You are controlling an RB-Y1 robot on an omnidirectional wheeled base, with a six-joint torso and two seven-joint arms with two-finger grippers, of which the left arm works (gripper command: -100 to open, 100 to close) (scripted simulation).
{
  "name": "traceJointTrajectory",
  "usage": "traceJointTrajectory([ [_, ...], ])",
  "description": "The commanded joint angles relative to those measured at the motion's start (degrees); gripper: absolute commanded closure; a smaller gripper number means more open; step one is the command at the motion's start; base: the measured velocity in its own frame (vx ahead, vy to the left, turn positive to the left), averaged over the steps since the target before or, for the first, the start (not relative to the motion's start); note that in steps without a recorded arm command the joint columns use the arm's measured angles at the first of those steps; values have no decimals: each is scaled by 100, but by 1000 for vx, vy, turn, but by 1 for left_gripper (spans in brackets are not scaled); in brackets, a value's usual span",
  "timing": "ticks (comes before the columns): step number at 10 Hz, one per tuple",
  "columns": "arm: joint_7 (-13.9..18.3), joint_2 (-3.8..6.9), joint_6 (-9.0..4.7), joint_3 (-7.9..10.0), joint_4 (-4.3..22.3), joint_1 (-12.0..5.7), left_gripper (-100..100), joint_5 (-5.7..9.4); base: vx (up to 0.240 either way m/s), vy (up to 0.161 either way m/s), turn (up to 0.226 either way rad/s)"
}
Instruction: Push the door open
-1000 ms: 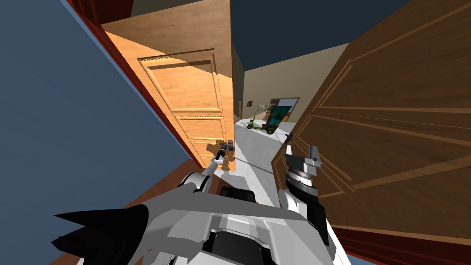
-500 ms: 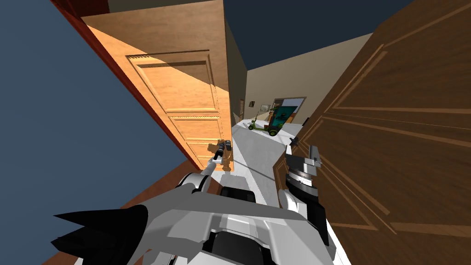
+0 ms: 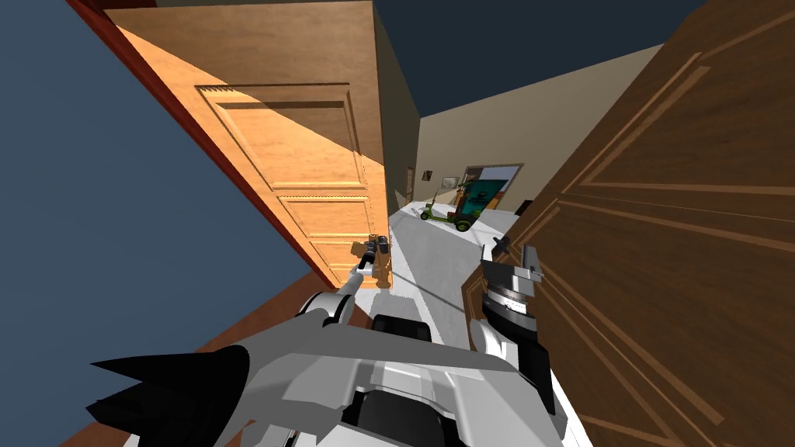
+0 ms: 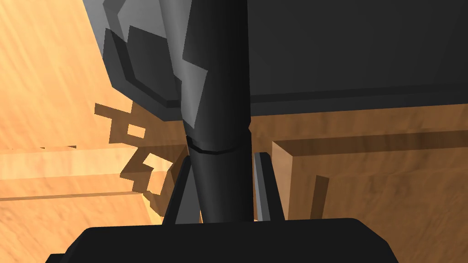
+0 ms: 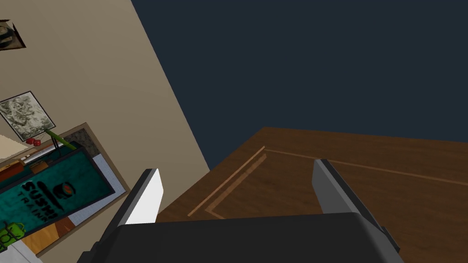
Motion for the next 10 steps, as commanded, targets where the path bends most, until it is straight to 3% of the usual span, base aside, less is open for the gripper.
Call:
traceJointTrajectory([
  [1, -38, 16, 12, 77, -14, 4, 100, 23, 126, -106, 78],
  [3, -69, 22, 17, 169, -10, 9, 100, 54, 153, -101, 64],
  [10, -15, 118, 4, 234, 41, 50, 100, 43, 150, -47, 80],
])
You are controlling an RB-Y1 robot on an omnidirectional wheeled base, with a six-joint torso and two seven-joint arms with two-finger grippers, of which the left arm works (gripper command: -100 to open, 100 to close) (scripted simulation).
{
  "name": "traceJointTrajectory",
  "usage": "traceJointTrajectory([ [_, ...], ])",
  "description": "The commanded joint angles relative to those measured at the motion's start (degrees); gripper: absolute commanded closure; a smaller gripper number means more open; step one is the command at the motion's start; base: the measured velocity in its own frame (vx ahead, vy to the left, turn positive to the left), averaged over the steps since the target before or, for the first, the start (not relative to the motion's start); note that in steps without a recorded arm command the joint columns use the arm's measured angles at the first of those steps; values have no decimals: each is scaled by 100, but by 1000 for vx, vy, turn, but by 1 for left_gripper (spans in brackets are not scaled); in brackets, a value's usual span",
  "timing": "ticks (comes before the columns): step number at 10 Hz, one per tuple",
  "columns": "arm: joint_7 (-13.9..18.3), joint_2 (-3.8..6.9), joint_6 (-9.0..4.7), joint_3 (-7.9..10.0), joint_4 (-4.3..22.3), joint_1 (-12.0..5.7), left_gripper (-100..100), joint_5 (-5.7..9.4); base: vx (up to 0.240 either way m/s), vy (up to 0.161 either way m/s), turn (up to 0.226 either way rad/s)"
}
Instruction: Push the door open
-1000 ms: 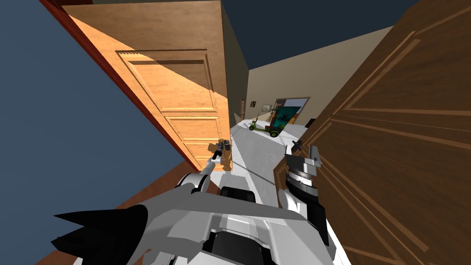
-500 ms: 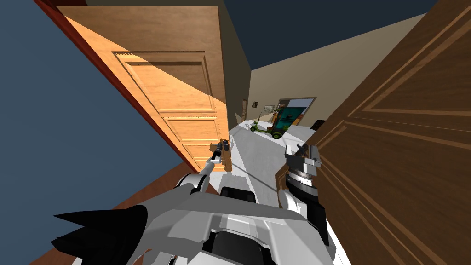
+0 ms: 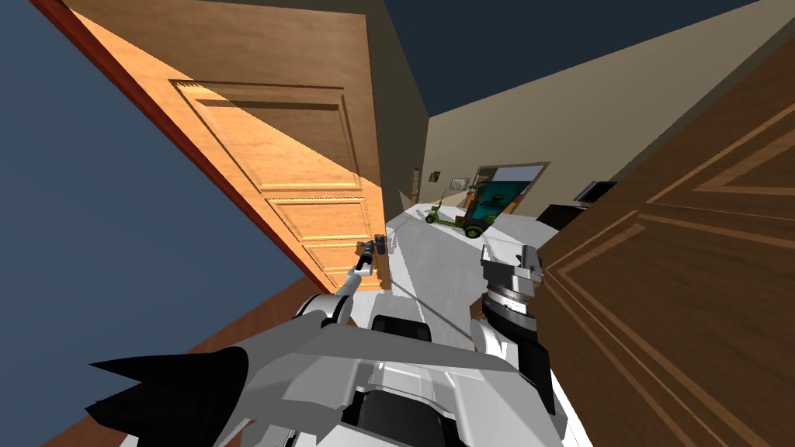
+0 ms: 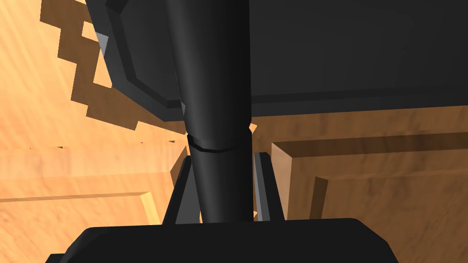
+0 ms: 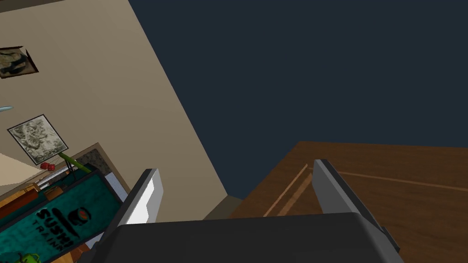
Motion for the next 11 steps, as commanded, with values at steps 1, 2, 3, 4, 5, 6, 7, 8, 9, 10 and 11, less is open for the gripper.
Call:
traceJointTrajectory([
  [1, 14, 70, -64, 37, 105, -65, 100, 0, 186, -75, 97],
  [2, 21, 87, -68, 56, 114, -64, 100, -2, 197, -57, 120],
  [3, 28, 104, -72, 75, 122, -64, 100, -3, 196, -49, 134],
  [4, 36, 123, -76, 96, 131, -64, 100, -4, 177, -50, 134],
  [5, 44, 141, -81, 117, 141, -64, 100, -6, 176, -77, 117],
  [6, 53, 161, -85, 139, 151, -64, 100, -7, 188, -104, 147],
  [7, 61, 180, -90, 162, 160, -64, 100, -9, 204, -97, 146],
  [8, 70, 200, -94, 185, 170, -64, 100, -10, 210, -95, 169],
  [9, 78, 221, -99, 208, 181, -64, 100, -12, 187, -111, 132],
  [10, 87, 241, -104, 231, 191, -64, 100, -13, 171, -109, 137],
  [11, 96, 261, -108, 254, 201, -63, 100, -15, 178, -92, 151],
])
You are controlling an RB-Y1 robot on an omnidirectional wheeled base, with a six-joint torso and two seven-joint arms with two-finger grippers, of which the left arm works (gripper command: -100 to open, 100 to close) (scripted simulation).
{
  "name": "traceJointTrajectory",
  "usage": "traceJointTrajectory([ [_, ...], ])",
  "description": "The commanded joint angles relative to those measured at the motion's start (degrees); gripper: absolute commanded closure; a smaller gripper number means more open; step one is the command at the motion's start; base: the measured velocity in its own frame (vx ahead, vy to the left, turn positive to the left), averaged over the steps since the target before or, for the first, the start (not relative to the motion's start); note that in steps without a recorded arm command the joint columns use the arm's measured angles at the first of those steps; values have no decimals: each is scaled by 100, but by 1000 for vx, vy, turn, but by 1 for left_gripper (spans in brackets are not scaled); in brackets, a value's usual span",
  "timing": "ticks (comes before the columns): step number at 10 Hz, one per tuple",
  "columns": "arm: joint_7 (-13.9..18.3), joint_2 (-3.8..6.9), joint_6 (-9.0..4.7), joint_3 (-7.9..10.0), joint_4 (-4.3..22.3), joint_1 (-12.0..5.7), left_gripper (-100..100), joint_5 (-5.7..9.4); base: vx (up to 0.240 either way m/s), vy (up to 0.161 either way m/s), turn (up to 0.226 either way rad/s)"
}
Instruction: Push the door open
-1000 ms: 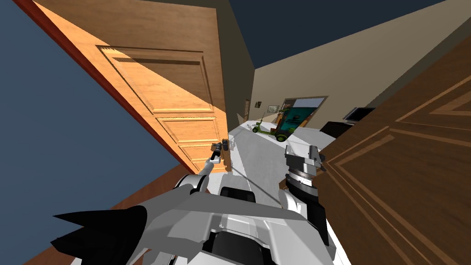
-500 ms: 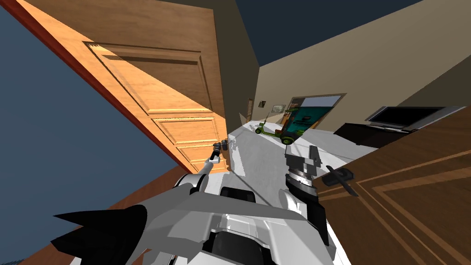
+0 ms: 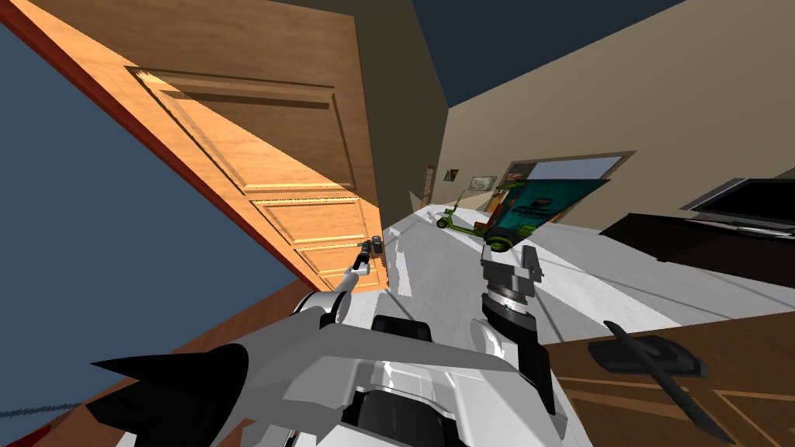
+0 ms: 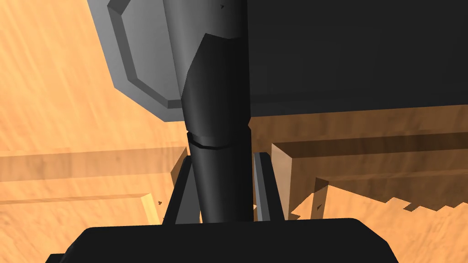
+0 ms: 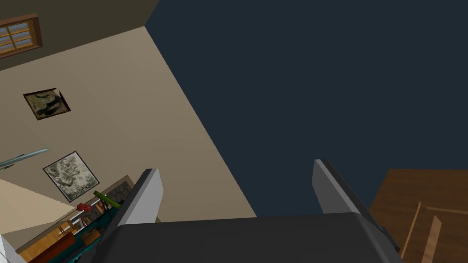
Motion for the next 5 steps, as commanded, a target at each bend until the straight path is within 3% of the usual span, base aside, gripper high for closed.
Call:
traceJointTrajectory([
  [1, -11, 40, 79, 40, -165, 85, 100, 3, 117, -70, 70],
  [5, 22, 118, 61, 129, -125, 86, 100, -3, 158, -99, 147],
])
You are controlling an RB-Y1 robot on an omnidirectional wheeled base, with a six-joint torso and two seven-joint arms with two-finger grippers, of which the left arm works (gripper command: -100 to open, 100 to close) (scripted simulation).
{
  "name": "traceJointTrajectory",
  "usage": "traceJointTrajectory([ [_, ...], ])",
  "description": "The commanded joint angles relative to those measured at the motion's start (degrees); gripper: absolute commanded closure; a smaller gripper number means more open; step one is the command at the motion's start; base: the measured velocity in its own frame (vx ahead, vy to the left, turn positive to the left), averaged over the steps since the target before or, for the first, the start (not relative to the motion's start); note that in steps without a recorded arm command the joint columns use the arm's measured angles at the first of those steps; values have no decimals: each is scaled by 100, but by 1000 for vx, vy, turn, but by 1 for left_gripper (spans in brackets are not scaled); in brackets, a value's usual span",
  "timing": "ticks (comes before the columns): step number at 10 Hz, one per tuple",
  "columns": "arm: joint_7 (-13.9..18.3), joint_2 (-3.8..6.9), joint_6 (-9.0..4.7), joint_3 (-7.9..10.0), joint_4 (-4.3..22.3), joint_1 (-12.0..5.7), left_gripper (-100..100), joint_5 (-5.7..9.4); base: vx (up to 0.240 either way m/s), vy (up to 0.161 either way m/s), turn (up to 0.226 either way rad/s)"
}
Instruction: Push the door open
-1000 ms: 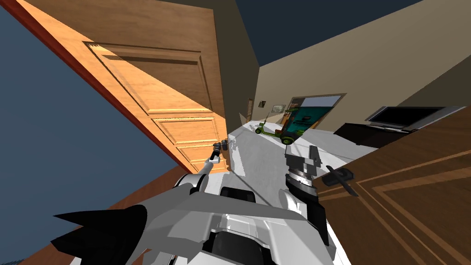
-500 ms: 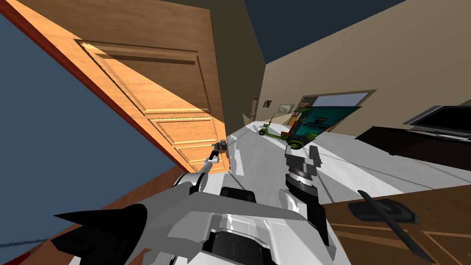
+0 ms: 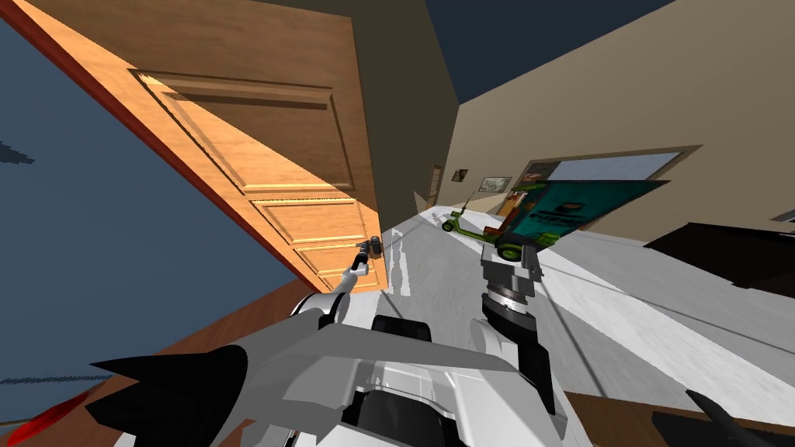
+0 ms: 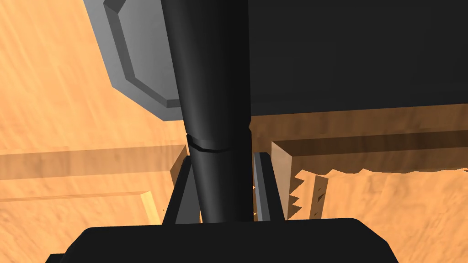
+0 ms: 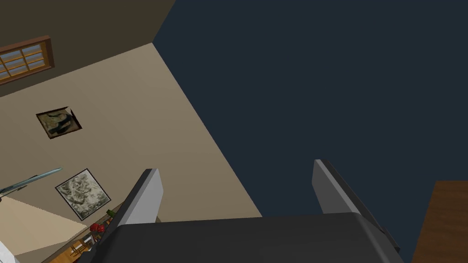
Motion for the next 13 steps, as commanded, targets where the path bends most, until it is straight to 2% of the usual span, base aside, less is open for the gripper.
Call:
traceJointTrajectory([
  [1, 45, 117, -28, 58, 16, -16, 100, 5, 180, -119, 132],
  [12, 92, 254, -63, 198, 134, -17, 100, 0, 137, -89, 100],
  [13, 66, 306, -76, 286, 144, -3, 100, 33, 141, -31, 47],
])
